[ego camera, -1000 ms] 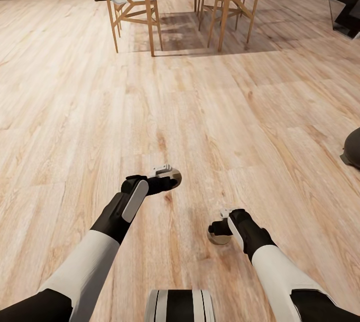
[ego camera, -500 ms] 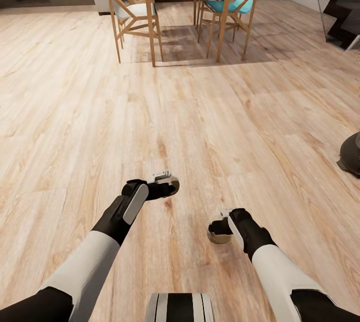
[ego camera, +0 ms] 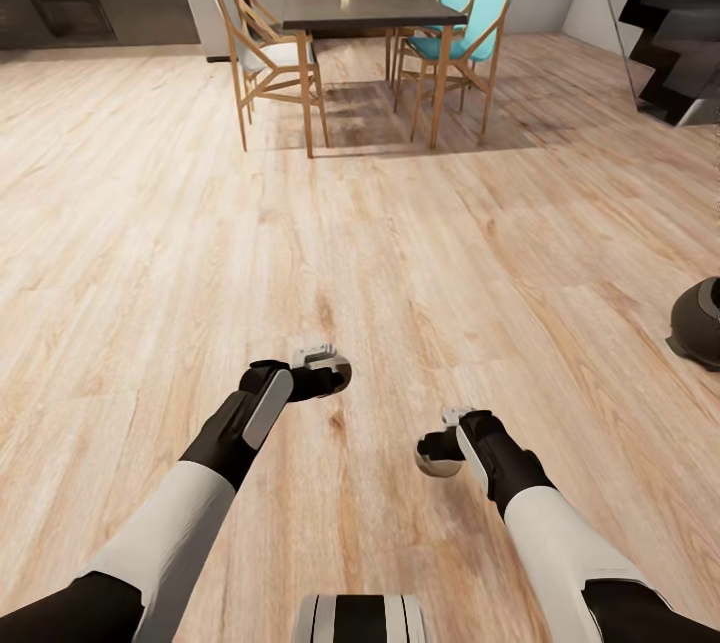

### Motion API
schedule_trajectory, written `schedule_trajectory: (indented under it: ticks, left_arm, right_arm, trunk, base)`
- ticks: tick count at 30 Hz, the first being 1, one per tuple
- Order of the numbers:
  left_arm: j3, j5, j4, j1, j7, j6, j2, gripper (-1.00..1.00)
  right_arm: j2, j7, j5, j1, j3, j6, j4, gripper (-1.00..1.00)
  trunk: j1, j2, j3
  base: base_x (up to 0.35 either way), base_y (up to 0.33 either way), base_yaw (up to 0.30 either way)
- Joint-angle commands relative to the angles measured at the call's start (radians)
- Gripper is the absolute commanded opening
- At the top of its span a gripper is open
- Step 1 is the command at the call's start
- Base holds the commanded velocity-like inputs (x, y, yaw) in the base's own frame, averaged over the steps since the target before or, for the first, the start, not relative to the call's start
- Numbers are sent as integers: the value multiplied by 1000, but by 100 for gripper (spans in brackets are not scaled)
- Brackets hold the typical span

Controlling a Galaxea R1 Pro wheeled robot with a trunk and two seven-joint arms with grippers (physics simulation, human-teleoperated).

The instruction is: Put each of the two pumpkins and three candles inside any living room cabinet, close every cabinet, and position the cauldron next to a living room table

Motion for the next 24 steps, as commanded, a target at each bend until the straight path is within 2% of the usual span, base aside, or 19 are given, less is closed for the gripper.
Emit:
schedule_trajectory:
  ticks: [1,7,12,14,20,24]
  left_arm:
    - [-1,12,-1,0,9,2,1,-100]
    - [0,9,10,0,9,2,5,-100]
    - [1,9,33,0,9,2,34,-100]
    - [1,9,38,0,9,2,48,-100]
    - [1,9,83,-1,12,2,51,-100]
    - [1,9,167,0,12,-1,55,-100]
  right_arm:
    - [1,8,10,0,-3,5,-2,-100]
    - [1,7,10,0,-2,6,-22,-100]
    - [1,9,10,0,-2,7,-30,-100]
    - [1,8,10,0,-2,6,-30,-100]
    - [1,8,10,0,-3,6,-30,-100]
    - [1,9,10,0,-3,6,-30,-100]
  trunk:
    - [-1,0,3]
    - [-3,1,26]
    - [-5,3,46]
    - [-6,3,54]
    - [-9,4,81]
    - [-11,5,99]
  base:
    - [0,0,0]
    - [0,0,0]
    - [0,0,21]
    - [0,0,235]
    - [0,0,266]
    - [0,0,268]
